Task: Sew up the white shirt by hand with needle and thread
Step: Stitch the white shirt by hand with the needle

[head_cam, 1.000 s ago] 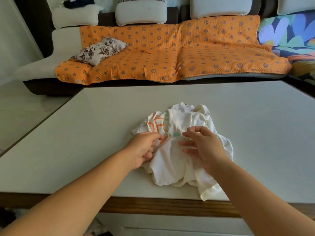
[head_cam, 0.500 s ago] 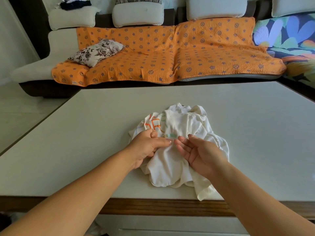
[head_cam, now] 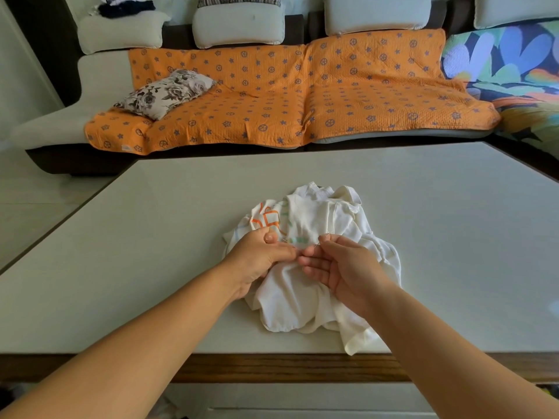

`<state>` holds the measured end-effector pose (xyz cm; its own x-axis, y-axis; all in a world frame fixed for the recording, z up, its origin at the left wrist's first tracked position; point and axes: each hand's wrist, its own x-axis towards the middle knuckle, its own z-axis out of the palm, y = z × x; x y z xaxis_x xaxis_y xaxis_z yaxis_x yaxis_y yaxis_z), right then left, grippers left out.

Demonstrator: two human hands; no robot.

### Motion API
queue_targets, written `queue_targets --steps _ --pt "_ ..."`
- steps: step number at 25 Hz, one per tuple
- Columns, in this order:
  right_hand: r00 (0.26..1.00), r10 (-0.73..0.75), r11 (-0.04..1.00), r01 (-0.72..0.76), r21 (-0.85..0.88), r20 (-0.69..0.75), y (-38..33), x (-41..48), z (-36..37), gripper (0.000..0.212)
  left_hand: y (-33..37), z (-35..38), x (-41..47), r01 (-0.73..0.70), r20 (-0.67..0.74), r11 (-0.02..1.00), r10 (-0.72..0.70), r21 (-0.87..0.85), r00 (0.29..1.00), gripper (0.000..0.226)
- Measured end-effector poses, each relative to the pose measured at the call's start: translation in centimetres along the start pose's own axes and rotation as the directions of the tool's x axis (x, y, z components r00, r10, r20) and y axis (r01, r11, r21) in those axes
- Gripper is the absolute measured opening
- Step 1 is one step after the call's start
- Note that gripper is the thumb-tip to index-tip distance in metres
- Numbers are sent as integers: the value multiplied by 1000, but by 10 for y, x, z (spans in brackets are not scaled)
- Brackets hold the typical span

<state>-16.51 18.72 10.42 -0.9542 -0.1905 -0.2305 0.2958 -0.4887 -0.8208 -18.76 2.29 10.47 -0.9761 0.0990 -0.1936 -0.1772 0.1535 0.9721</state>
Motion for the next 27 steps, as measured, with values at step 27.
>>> queue_targets --steps 27 --pt "838 -106 853 353 383 -536 -87 -20 -89 20 -11 -6 1 42 -64 992 -34 120 997 48"
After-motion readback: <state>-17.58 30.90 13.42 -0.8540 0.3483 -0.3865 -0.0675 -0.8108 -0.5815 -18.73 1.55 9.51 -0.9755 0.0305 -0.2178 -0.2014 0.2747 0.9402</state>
